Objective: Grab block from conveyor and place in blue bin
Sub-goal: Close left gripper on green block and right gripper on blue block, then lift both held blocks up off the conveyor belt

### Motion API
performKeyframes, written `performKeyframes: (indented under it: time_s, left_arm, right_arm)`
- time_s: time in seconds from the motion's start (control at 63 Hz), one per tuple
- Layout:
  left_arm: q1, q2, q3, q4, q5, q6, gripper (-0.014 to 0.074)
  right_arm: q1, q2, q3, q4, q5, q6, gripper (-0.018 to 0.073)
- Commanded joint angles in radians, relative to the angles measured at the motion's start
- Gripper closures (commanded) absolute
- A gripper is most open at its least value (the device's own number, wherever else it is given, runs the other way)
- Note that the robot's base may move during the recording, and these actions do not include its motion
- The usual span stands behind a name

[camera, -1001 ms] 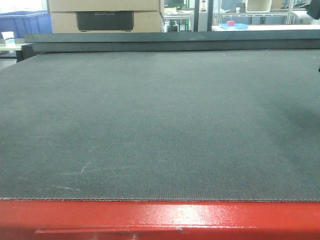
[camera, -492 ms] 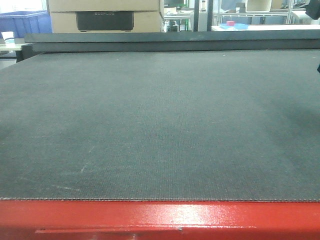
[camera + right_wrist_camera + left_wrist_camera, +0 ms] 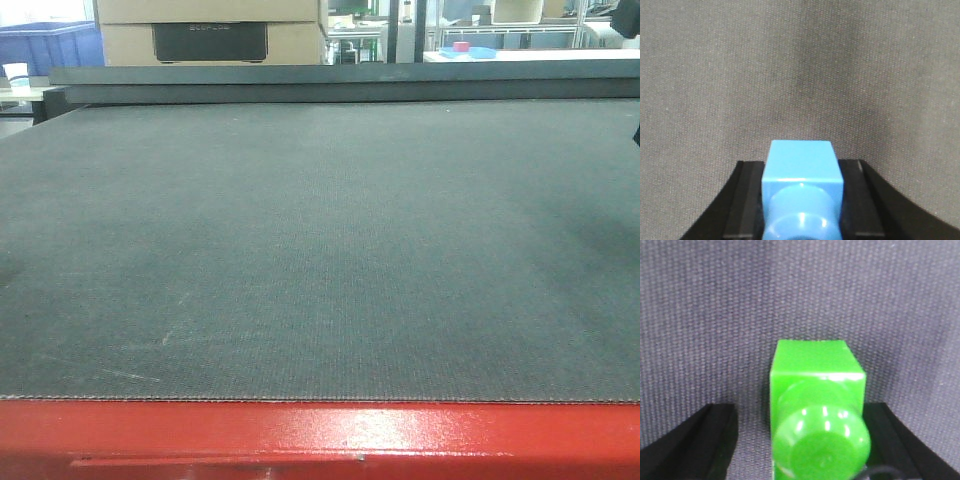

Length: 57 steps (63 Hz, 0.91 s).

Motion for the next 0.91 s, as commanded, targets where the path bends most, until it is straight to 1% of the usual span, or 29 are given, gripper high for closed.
performKeyframes:
  time_s: [0.0,0.143,0.206,0.302,0.365,0.413,0.476,0.54,0.572,0.715,0.826,0.889]
  left_arm:
    - [0.002,-0.002,0.003,-0.006,-0.008,0.0,0.0195]
    - [0.002,-0.002,0.003,-0.008,-0.013,0.0,0.0198]
    - [0.002,-0.002,0.003,-0.008,-0.023,0.0,0.0229]
    - [0.002,-0.002,0.003,-0.019,-0.031,0.0,0.0328]
    - [0.002,-0.002,0.003,-0.028,-0.04,0.0,0.0427]
    - [0.002,-0.002,0.003,-0.028,-0.042,0.0,0.0477]
    - [0.002,-0.004,0.003,-0.028,-0.042,0.0,0.0566]
    - [0.002,-0.007,0.003,-0.028,-0.044,0.001,0.0671]
    - [0.002,-0.011,0.003,-0.028,-0.051,0.001,0.0709]
    - [0.0,-0.06,0.003,-0.028,-0.069,0.01,0.0707]
    - [0.0,-0.129,0.003,-0.028,-0.092,0.075,0.0707]
    - [0.0,-0.169,0.003,-0.046,-0.111,0.106,0.0707]
  right_arm:
    - [0.002,-0.008,0.004,0.0,-0.012,0.001,0.0721]
    - [0.002,-0.008,0.004,0.0,-0.012,0.001,0.0721]
    - [0.002,-0.008,0.004,0.004,-0.01,0.001,0.0721]
    - [0.002,-0.008,0.004,0.004,-0.01,0.001,0.0721]
    - [0.002,-0.008,0.004,0.004,-0.01,0.001,0.0721]
    - [0.002,-0.008,0.004,0.006,-0.01,0.001,0.0721]
    - [0.002,-0.008,0.004,0.006,-0.012,0.001,0.0721]
    - [0.002,-0.008,0.004,0.006,-0.037,0.001,0.0721]
    - [0.002,-0.008,0.004,0.006,-0.05,0.001,0.0721]
    - [0.002,-0.012,-0.017,0.006,-0.029,0.001,0.0721]
    - [0.002,-0.034,-0.017,0.006,-0.037,0.001,0.0721]
    - [0.002,-0.054,-0.017,0.006,-0.066,0.001,0.0721]
